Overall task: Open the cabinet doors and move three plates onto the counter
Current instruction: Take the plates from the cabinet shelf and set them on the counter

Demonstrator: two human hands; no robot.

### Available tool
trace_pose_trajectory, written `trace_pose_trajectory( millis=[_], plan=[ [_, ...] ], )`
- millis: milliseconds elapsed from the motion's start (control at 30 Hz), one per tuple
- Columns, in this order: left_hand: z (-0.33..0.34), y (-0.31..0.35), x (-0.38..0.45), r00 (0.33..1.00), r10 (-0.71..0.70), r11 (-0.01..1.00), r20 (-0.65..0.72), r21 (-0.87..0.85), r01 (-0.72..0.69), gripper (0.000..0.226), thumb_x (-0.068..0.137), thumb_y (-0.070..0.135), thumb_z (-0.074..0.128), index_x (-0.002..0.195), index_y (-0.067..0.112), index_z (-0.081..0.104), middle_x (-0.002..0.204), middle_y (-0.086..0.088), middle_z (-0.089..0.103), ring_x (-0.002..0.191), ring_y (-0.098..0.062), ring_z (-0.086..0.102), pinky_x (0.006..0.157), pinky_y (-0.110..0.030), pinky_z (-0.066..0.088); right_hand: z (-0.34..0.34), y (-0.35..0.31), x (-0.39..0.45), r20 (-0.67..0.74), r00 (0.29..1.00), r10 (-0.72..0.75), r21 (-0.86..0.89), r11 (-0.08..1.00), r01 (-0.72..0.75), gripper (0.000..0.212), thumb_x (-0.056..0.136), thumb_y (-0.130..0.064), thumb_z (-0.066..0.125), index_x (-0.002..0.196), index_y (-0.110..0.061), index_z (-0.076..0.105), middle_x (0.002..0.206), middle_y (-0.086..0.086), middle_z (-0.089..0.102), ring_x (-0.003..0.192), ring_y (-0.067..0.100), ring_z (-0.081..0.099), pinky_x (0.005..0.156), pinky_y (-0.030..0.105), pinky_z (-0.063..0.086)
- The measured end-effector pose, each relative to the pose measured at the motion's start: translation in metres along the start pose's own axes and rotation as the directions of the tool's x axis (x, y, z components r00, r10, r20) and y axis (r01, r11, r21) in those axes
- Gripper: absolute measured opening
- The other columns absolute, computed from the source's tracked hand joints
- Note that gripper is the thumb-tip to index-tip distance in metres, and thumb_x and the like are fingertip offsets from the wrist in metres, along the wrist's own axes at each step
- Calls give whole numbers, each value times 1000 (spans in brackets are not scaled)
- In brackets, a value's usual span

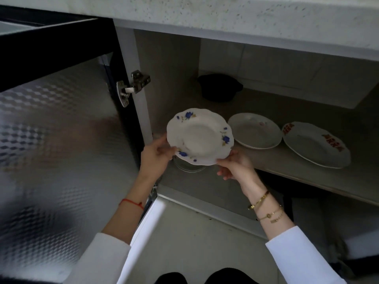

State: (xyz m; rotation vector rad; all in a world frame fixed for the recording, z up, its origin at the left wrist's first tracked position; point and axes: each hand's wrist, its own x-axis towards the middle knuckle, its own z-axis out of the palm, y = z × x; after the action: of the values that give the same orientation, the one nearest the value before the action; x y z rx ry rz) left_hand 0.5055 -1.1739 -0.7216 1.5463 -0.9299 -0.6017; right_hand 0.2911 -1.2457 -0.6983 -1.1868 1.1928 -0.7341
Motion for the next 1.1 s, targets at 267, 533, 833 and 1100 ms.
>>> trace_pose_trajectory(
  millis=[267, 533, 833, 1100],
  plan=[
    [-17, 8, -84, 998, -40, 999, -52, -31, 38, 49, 83, 7, 69, 125, 31, 64, 91, -6, 73, 74, -10, 66, 79, -26, 54, -5, 16, -76, 33, 999, 24, 35, 999, -25, 43, 82, 8, 65, 115, -4, 40, 75, 10, 61, 35, 12, 55, 32, 20, 39],
    [-35, 21, -157, 996, -77, 995, -36, -71, 74, 49, 86, 0, 65, 123, 33, 62, 106, -9, 73, 86, -14, 70, 79, -18, 55, -13, 40, -126, 79, 997, -27, -79, 996, 33, 45, 80, 2, 71, 115, -6, 44, 70, 9, 61, 42, 15, 55, 35, 25, 40],
    [-51, 15, -208, 992, -91, 995, -86, -50, 87, 50, 87, 8, 67, 130, 32, 60, 102, -6, 75, 86, -21, 71, 75, -32, 56, -13, 58, -166, 118, 991, -65, -123, 989, 79, 41, 80, -11, 73, 110, -17, 45, 78, 4, 64, 45, 11, 46, 38, 23, 32],
    [-53, 18, -230, 987, -113, 990, -116, -92, 103, 49, 85, 7, 71, 128, 28, 63, 112, 7, 71, 93, -21, 72, 88, -48, 57, -15, 63, -182, 151, 985, -87, -114, 988, 105, 40, 81, -7, 72, 109, -16, 45, 79, 4, 61, 41, 5, 46, 37, 16, 33]
  ],
)
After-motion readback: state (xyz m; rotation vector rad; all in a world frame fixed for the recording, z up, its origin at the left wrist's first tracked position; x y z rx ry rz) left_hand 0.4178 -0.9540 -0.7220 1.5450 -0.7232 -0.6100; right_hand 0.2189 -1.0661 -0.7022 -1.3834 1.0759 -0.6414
